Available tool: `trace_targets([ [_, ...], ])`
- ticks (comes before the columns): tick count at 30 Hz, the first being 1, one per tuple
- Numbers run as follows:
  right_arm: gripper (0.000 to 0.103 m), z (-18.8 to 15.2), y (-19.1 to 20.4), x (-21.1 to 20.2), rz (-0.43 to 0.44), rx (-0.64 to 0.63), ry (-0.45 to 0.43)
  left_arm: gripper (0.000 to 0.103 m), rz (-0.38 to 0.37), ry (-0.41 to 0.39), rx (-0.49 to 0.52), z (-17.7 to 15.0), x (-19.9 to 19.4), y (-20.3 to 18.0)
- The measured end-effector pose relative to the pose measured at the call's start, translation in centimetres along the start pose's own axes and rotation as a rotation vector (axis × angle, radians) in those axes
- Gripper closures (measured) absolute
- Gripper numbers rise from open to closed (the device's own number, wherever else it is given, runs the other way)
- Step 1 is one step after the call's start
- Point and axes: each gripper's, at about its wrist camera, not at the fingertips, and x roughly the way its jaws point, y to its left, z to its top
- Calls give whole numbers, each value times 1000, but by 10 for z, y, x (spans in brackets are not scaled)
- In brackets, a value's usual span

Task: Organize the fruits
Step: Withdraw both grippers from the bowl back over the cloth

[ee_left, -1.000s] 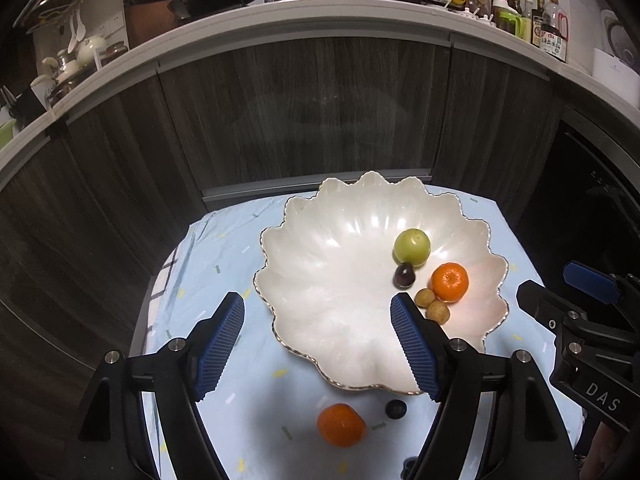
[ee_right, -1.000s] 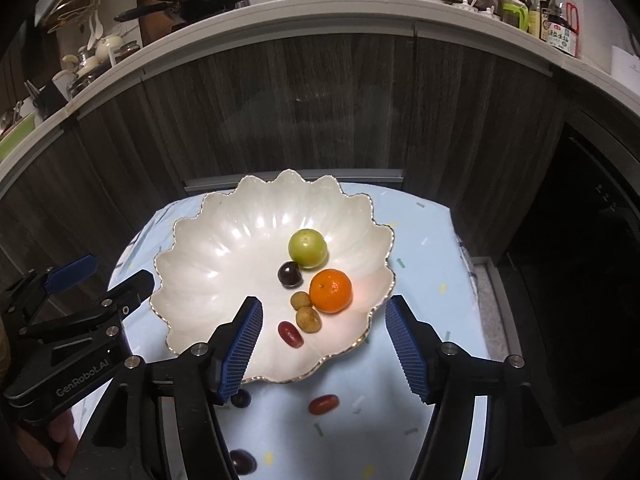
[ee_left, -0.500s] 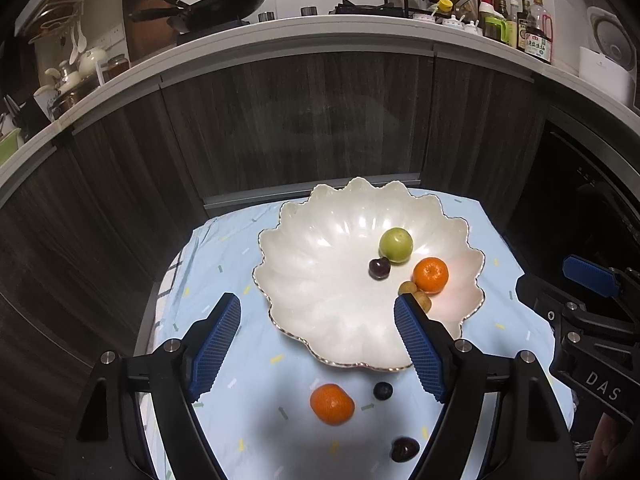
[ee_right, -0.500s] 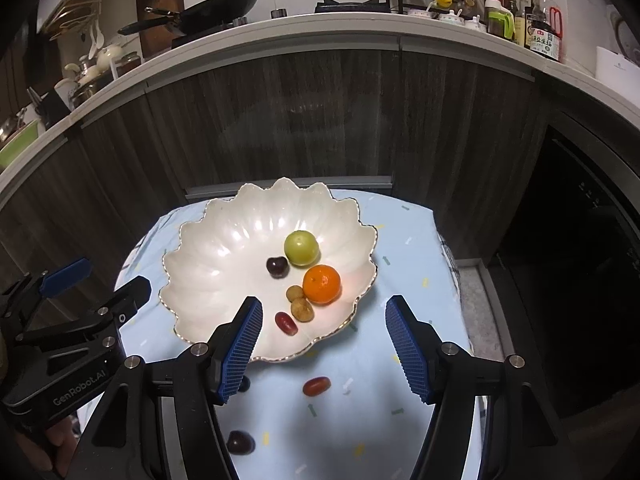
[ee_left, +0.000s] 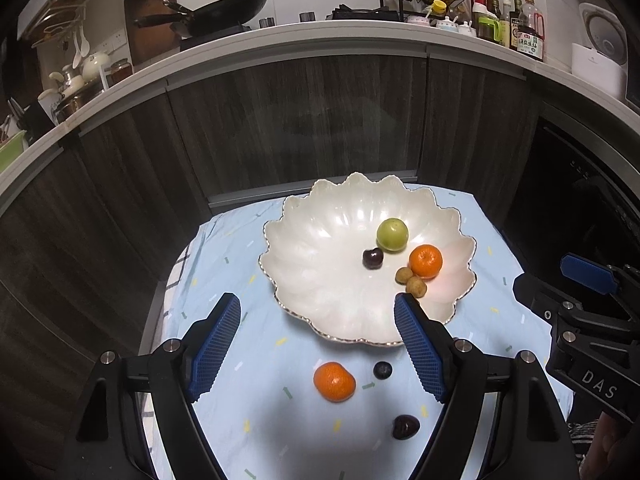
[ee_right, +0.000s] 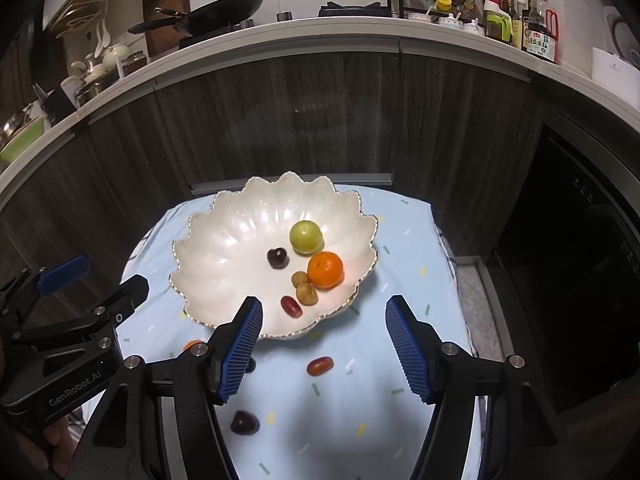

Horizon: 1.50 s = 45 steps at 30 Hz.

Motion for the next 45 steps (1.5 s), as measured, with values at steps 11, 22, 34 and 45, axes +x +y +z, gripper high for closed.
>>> trace_targets([
  [11,38,-19,9,2,-2,-9,32,24,5,33,3,-20,1,3],
  [22,38,-40,18,11,6,-17,77,24,-3,87,8,-46,13,10],
  [34,38,-57,28,42,33,-86,147,24,2,159,1,-73,38,13],
  [45,38,-61,34,68,73,-136,178,24,-2,194,-16,-83,61,13],
])
